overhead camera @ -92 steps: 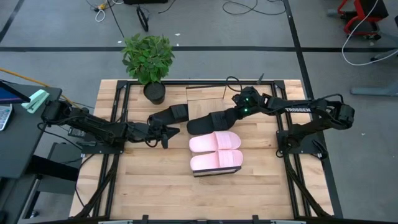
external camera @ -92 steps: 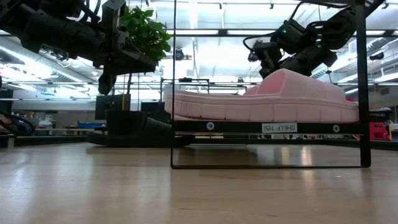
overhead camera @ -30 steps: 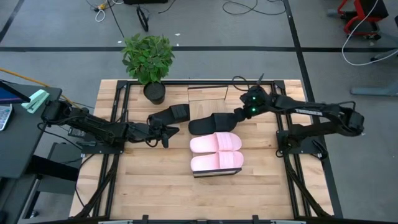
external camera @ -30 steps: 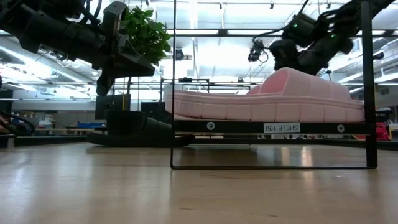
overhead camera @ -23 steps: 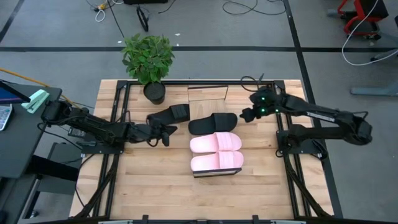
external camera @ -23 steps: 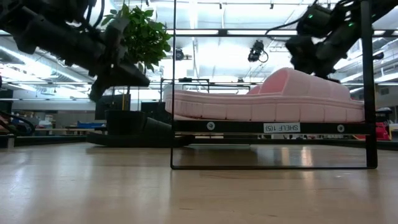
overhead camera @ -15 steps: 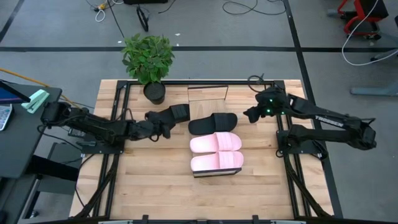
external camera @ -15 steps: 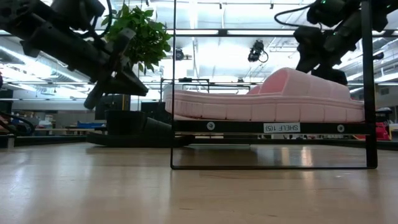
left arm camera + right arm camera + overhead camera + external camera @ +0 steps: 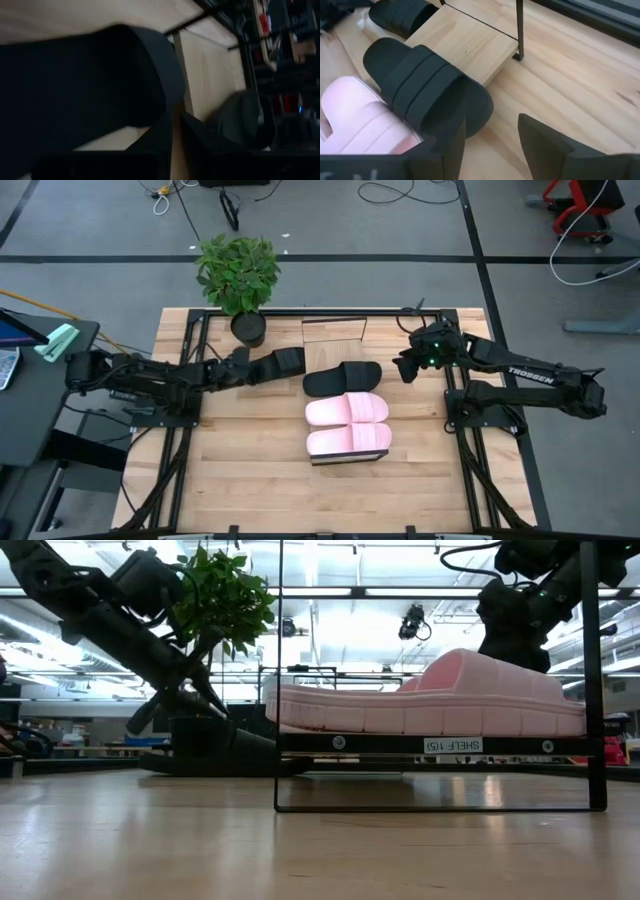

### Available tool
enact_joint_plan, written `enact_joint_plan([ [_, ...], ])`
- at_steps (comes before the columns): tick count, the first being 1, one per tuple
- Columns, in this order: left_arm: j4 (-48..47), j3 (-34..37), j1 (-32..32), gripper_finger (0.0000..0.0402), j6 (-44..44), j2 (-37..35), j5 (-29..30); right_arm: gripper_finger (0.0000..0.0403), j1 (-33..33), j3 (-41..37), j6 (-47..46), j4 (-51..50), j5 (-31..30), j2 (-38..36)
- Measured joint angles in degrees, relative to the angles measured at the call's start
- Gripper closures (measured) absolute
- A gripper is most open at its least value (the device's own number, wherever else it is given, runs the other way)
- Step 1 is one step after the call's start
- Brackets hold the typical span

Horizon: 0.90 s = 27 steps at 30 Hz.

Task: Pick and place slides into the shelf
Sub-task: Put the black slide on the shelf

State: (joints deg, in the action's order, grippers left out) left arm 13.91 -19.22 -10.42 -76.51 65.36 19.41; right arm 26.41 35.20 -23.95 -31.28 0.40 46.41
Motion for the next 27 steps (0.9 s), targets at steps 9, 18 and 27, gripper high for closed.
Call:
enact_joint_plan([
  [9, 3.36, -0.03, -3.67, 0.0295, -3.97, 1.46, -1.7, 0.0215, 0.0, 0.0, 3.8, 0.03, -0.02, 0.0],
  [18, 6.28, -0.04, -3.66, 0.0221, -4.17, 7.03, -1.72, 0.0215, 0.04, 0.0, 4.49, 1.49, -0.02, 0.02],
  [27, 14.1, -0.04, -4.25, 0.0201, -4.04, 14.17, -1.73, 0.0215, 0.04, 0.0, 4.46, 2.62, 0.0, 0.02],
])
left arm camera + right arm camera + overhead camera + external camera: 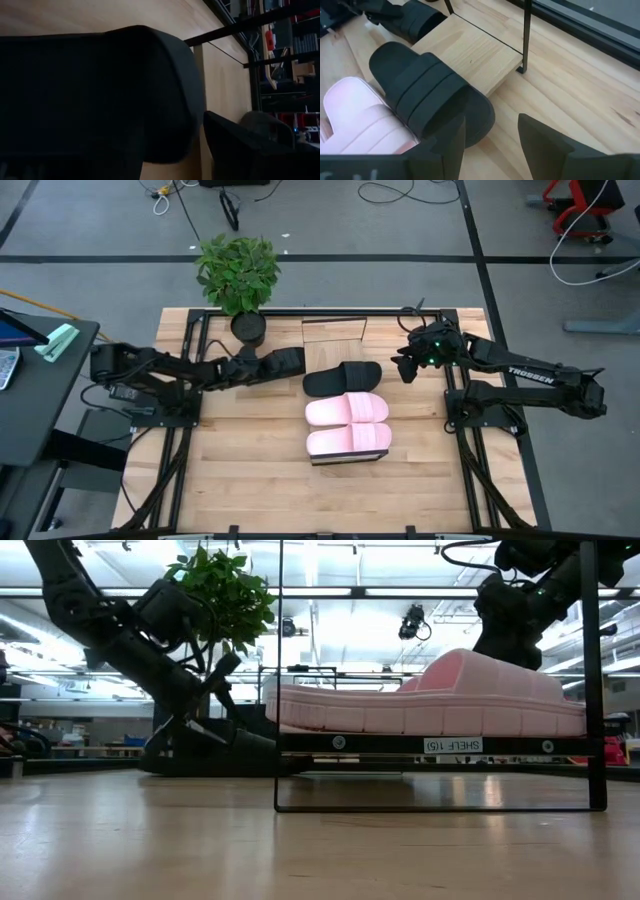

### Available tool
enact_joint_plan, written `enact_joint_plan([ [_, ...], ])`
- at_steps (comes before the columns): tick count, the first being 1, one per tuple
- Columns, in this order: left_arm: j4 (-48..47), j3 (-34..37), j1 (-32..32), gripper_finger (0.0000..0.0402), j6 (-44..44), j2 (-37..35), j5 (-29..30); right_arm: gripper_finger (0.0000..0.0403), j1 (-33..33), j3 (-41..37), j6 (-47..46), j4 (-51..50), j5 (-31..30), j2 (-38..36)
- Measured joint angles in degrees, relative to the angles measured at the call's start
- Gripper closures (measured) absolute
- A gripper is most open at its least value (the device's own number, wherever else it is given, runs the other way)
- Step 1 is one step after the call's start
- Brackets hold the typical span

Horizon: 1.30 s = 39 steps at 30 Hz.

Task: Pick and place slides into the shelf
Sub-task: Put the black slide on the shelf

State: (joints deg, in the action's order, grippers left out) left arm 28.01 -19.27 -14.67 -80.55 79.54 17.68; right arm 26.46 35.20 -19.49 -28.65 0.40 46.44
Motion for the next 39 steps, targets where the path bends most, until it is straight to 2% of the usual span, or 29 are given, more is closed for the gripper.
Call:
enact_joint_plan([
  [8, 2.92, 0.0, -0.27, 0.022, 0.22, 2.76, 0.05, 0.0215, 0.0, 0.0, -0.39, 0.01, 0.01, 0.0],
  [13, 3.45, 0.0, -0.22, 0.0248, 0.37, 2.83, 1.53, 0.0215, 0.0, 0.0, -0.42, 0.01, 0.02, 0.0],
  [25, 4.39, -0.06, -0.24, 0.0387, 4.75, 2.83, 6.65, 0.0215, 0.0, 0.0, -0.5, 0.02, -0.01, 0.0],
  [39, 3.53, -0.07, 0.79, 0.0391, 7.96, 2.83, 7.62, 0.0215, -0.02, 0.0, -1.4, 0.01, -1.64, 0.02],
])
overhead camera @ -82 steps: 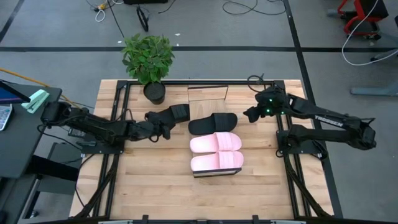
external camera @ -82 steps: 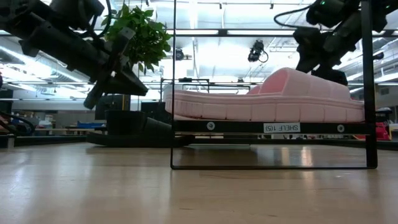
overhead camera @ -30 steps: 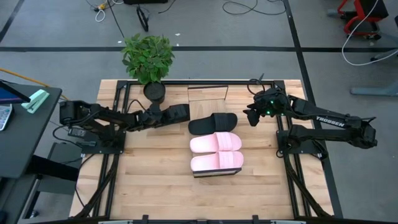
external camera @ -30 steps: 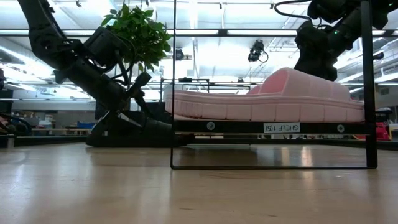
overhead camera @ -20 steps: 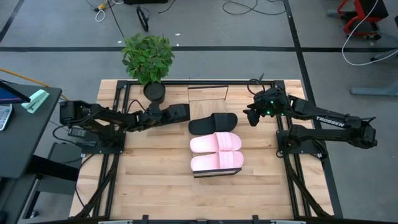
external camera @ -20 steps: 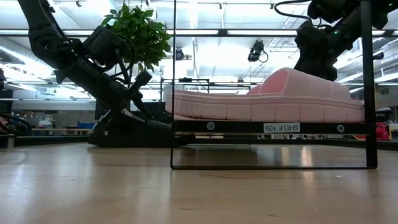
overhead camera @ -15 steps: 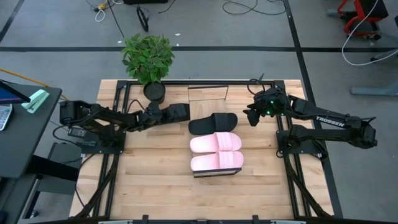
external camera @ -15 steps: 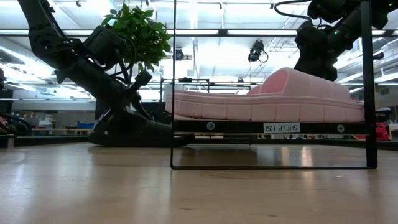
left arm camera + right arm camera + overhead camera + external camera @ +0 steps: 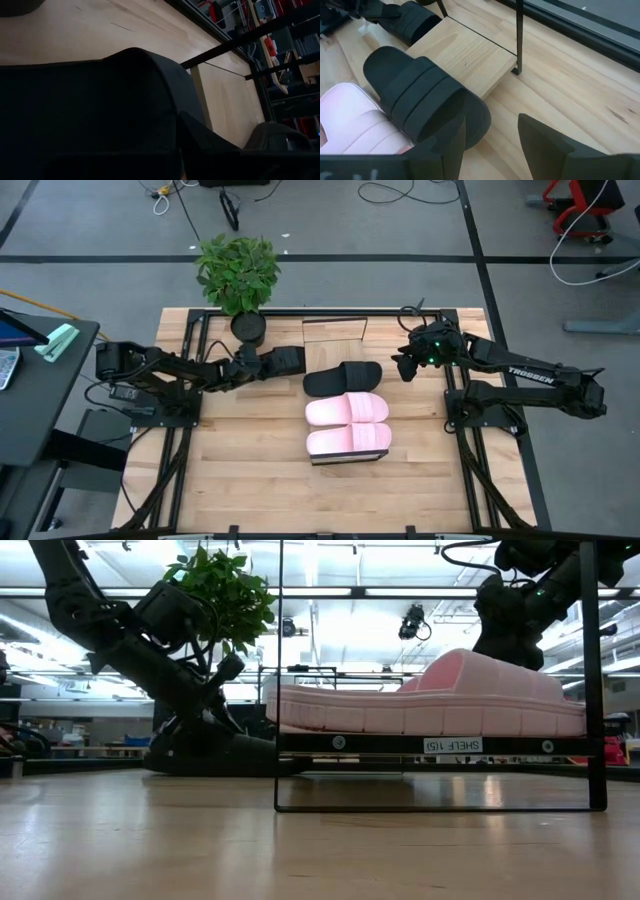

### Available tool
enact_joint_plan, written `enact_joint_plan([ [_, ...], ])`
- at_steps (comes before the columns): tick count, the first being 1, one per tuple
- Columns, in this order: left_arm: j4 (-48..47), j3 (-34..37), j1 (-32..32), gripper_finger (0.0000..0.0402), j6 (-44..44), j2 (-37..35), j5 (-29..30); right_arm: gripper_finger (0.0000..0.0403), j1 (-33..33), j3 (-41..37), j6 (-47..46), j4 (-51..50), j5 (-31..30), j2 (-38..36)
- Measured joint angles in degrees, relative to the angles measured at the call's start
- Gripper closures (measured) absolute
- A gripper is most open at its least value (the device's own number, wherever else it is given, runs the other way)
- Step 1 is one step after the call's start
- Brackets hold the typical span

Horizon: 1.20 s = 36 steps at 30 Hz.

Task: Pick and place slides into the shelf
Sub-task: Put the black slide on the shelf

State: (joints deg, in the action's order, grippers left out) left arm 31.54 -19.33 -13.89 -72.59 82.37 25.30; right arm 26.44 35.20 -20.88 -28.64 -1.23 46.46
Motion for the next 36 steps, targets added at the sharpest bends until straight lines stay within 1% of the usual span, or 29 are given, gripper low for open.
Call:
enact_joint_plan([
  [6, -0.75, 0.0, 1.83, 0.0393, 1.22, -0.07, 1.89, 0.0215, 0.0, 0.0, -0.12, 0.0, 0.0, -0.02],
  [10, -3.27, -0.04, 3.17, 0.0393, 1.0, -1.18, 3.34, 0.0215, 0.0, 0.0, -0.15, 0.0, -0.01, 0.0],
  [14, -7.92, 0.03, 4.59, 0.0393, 1.28, -4.64, 5.51, 0.0215, -0.01, 0.0, -0.15, -0.02, -0.02, 0.0],
  [19, -16.97, 0.15, 6.61, 0.0393, 1.03, -10.81, 8.92, 0.0215, 0.02, 0.0, -0.15, -0.02, -0.04, 0.0],
  [25, -24.41, 0.17, 10.52, 0.0393, -0.44, -17.61, 14.7, 0.0215, -0.02, 0.0, -0.13, -0.02, -0.04, 0.0],
  [30, -25.58, 0.17, 14.71, 0.0394, -2.28, -22.17, 17.88, 0.0215, 0.01, 0.0, -0.13, -0.05, -0.04, 0.0],
  [36, -25.5, 0.15, 20.43, 0.0394, -3.62, -25.42, 23.21, 0.0215, 0.0, 0.0, -0.11, -0.07, -0.04, 0.0],
])
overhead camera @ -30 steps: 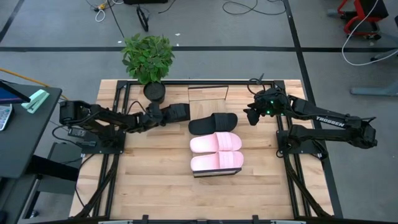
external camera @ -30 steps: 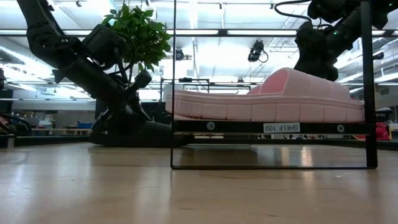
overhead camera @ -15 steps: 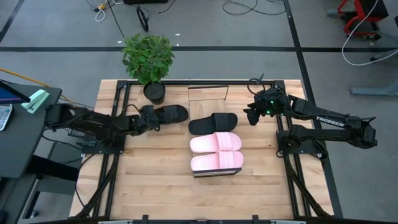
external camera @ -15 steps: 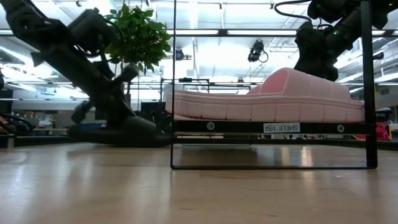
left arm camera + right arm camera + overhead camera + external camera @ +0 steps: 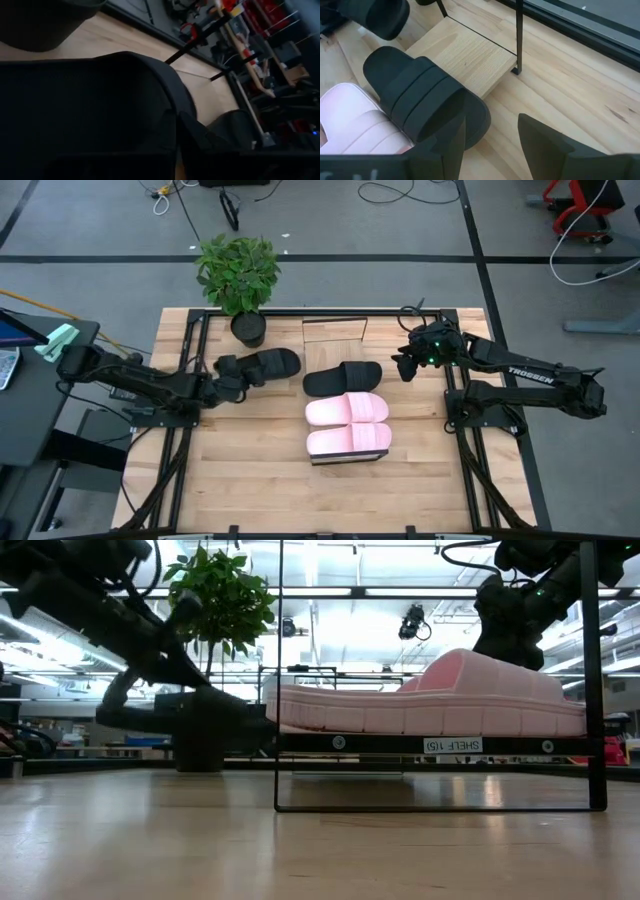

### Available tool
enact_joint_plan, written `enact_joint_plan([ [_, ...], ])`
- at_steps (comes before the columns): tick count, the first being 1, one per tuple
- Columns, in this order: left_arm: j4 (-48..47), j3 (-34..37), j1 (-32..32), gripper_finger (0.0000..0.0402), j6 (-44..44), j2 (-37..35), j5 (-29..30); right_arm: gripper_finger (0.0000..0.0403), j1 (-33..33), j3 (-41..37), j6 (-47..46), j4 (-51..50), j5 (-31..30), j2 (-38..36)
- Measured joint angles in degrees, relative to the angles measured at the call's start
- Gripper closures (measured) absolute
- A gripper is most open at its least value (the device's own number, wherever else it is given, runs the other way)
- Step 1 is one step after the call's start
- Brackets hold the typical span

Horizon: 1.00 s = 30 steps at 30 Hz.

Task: Pick and place slides into the shelf
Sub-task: Put the black slide on the shelf

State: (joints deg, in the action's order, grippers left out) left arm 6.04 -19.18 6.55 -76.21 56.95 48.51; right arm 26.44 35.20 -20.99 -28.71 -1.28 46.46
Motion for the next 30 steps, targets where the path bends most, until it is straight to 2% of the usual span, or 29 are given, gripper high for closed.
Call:
enact_joint_plan([
  [5, 2.93, 0.0, 2.82, 0.0394, -0.53, -1.07, 3.64, 0.0215, 0.0, 0.0, -0.02, 0.0, 0.0, 0.0],
  [14, 22.77, -0.06, 3.4, 0.0394, 10.47, -1.14, 3.56, 0.0215, 0.0, 0.0, -0.48, 0.0, 0.02, 0.0],
  [18, 26.82, -0.15, 0.46, 0.0394, 10.74, -1.12, -1.81, 0.0215, 0.0, 0.0, 0.02, 0.01, 0.02, 0.0],
  [22, 26.9, -2.54, -3.02, 0.0394, 11.88, -0.65, -6.37, 0.0215, 0.0, 0.0, 0.11, 0.02, 0.02, 0.0],
  [30, 26.56, -13.28, -8.57, 0.0394, 20.06, 8.63, -17.05, 0.0215, -0.01, 0.0, 1.47, 0.04, 0.01, 0.0],
])
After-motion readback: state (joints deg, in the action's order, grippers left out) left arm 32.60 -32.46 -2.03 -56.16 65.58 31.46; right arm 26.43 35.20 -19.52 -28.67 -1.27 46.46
